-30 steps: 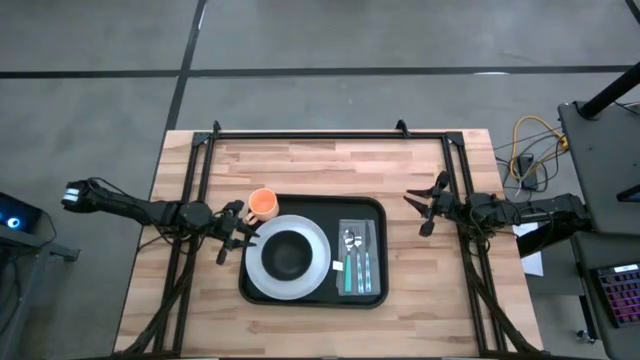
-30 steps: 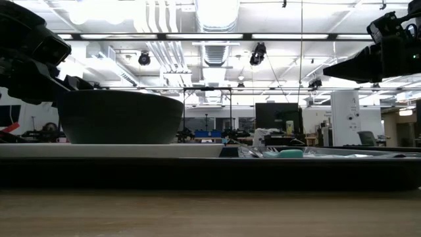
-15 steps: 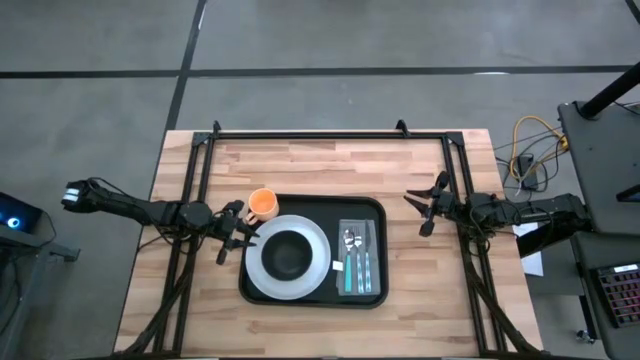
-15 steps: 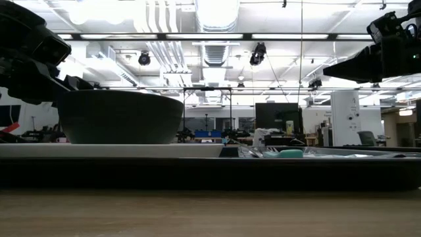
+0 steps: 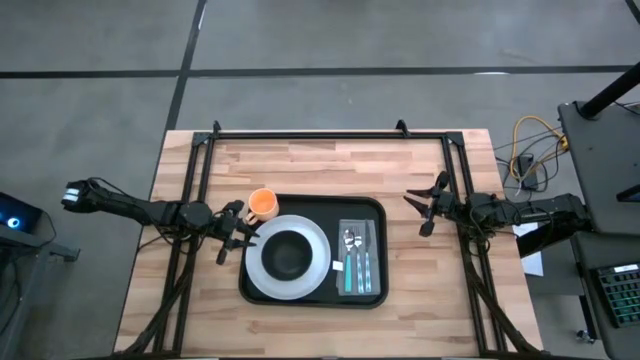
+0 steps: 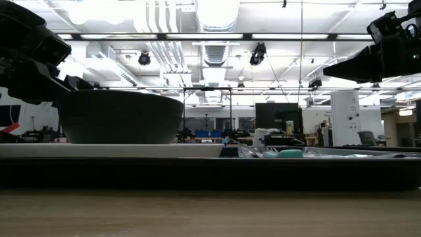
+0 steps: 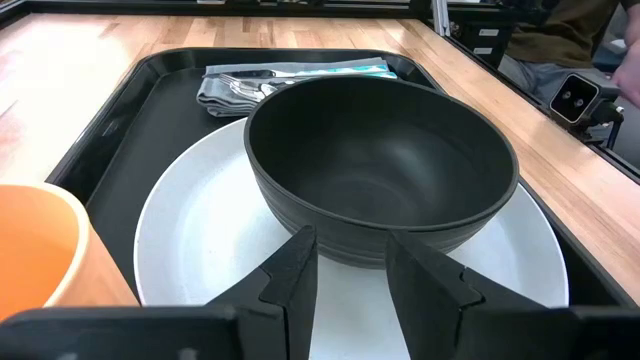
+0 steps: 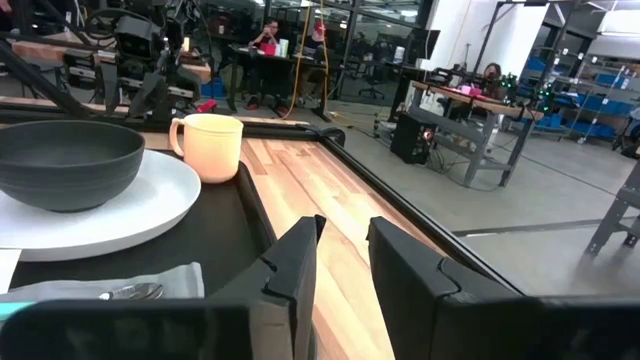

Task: Set up tray
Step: Return to Home Position

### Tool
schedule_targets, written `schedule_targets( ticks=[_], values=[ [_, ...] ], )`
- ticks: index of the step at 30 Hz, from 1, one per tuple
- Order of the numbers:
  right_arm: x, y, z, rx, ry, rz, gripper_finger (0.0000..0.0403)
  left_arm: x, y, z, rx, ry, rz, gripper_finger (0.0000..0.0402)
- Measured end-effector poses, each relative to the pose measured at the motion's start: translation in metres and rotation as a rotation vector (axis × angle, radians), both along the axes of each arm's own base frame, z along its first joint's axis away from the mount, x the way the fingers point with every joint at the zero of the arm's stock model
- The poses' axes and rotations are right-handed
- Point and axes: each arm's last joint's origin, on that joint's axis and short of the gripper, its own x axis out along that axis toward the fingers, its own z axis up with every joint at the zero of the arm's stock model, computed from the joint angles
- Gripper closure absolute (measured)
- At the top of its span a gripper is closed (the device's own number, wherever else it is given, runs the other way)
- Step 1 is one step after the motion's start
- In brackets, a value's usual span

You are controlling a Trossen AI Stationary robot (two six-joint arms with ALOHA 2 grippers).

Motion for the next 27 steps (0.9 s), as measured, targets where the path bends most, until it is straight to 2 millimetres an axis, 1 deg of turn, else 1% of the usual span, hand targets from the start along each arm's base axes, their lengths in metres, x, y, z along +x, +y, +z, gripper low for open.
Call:
schedule_targets(
  ticks=[13,27],
  values=[
    [0.0000,0.0000,0.0000,0.000,0.000,0.000,0.0335,0.0000,0.0000,0.0000,0.000,0.000,0.000,0.0300],
    [0.0000,0.0000,0.0000,0.000,0.000,0.000,0.0317,0.0000,0.0000,0.0000,0.000,0.000,0.000,0.0300]
  ],
)
